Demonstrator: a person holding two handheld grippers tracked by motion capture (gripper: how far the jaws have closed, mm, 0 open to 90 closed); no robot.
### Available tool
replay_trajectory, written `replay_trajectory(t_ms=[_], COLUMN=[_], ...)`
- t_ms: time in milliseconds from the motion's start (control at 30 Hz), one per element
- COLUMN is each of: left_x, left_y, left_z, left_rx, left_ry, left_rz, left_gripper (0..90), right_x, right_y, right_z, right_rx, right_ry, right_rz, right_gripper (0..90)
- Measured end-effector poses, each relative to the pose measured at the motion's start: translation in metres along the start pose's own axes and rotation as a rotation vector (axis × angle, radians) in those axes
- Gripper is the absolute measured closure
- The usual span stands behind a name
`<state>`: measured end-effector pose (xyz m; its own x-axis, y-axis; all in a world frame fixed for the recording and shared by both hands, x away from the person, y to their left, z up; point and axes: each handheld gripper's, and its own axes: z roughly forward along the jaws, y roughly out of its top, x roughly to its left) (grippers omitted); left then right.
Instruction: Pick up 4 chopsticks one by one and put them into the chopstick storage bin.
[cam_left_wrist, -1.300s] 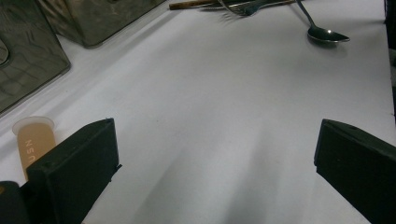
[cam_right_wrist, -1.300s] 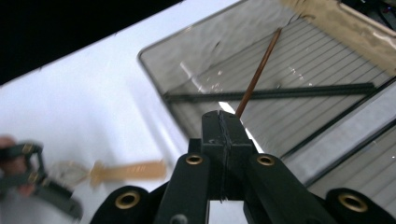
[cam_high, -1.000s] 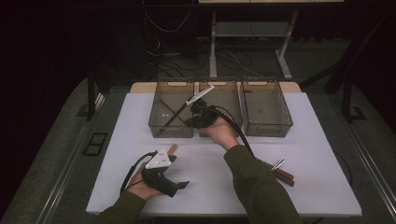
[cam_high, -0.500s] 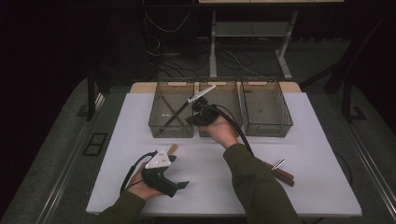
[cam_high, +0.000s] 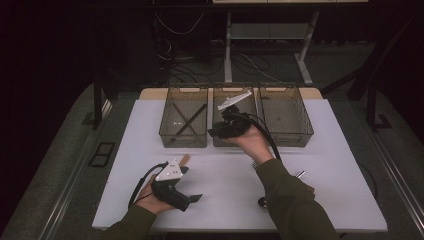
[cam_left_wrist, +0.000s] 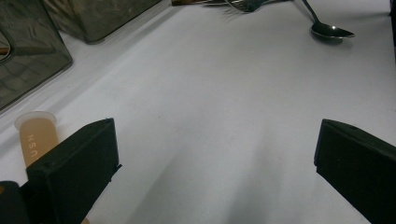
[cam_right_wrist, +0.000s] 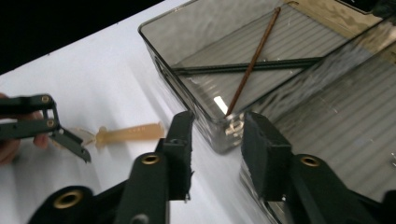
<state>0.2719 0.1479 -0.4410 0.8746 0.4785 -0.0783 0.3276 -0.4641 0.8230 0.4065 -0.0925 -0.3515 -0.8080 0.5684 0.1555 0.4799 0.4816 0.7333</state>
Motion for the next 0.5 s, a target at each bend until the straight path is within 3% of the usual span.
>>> replay_trajectory(t_ms=[267,500], left_x=[0.0,0.0], left_y=[0.0,0.0], left_z=[-0.001,-0.001], left_rx=[0.002,0.003], left_ry=[-0.001,0.002], left_rz=[0.002,0.011], left_gripper=[0.0,0.0], right_x=[-0.002,-0.001], right_y=[-0.02,-0.048], right_z=[-0.024,-0.043], right_rx=[0.013,0.006], right_ry=[0.016,-0.013], right_rz=[-0.034,-0.059], right_gripper=[41.3,26.3])
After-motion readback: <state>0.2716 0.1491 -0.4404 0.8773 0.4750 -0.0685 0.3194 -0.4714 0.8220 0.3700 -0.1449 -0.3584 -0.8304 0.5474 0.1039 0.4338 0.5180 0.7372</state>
